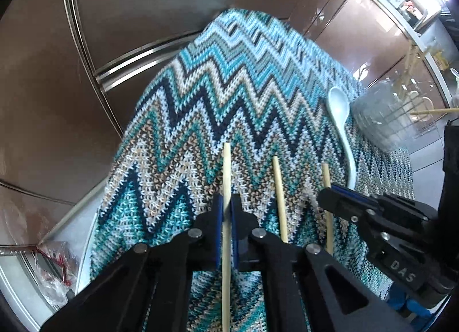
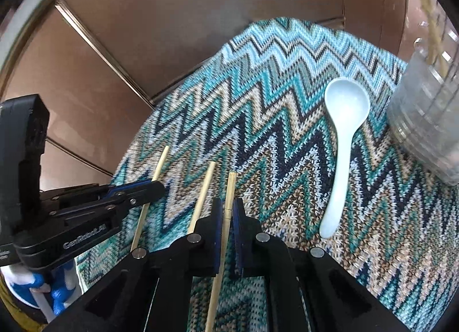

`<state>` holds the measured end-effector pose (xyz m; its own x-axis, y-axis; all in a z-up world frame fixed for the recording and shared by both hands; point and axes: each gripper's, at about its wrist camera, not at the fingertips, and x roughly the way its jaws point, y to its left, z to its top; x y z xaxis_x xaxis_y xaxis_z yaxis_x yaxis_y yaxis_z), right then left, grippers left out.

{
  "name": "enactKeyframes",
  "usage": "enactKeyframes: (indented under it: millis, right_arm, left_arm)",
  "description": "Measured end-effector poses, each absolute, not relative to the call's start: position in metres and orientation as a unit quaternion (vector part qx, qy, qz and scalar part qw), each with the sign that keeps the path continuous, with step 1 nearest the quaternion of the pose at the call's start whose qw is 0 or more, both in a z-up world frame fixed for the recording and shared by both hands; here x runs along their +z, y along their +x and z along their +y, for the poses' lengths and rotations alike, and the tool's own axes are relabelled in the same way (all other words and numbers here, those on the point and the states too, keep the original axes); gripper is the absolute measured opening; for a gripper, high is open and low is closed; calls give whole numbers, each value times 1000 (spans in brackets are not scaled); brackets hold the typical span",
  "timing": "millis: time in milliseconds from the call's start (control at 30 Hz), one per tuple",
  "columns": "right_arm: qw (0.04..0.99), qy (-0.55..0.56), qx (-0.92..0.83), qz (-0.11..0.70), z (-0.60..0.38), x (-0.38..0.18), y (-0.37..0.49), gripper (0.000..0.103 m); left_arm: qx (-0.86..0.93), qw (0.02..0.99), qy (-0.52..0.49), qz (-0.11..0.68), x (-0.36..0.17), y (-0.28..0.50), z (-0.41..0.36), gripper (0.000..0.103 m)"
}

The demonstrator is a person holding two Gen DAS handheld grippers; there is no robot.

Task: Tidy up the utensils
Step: 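Lift both chopsticks and carry them over the wire holder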

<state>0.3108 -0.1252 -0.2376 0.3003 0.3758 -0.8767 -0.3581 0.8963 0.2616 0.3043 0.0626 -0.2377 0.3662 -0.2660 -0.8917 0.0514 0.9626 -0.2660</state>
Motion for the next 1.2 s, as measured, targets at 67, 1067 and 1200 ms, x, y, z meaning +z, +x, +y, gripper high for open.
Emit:
enactKeyframes:
  millis: [67, 1067, 1200]
  right_arm:
    - [813, 6, 233, 534, -128, -227, 300, 7]
    - [868, -10, 230, 439, -144, -147, 225, 6]
    - [871, -6, 226, 436, -149, -147, 231, 6]
  left_arm:
    - [-96, 830, -92, 541, -231, 298, 62, 5]
    - [-105, 880, -94, 454, -176, 246, 63, 5]
    - [-104, 877, -100, 458, -181, 250, 65, 5]
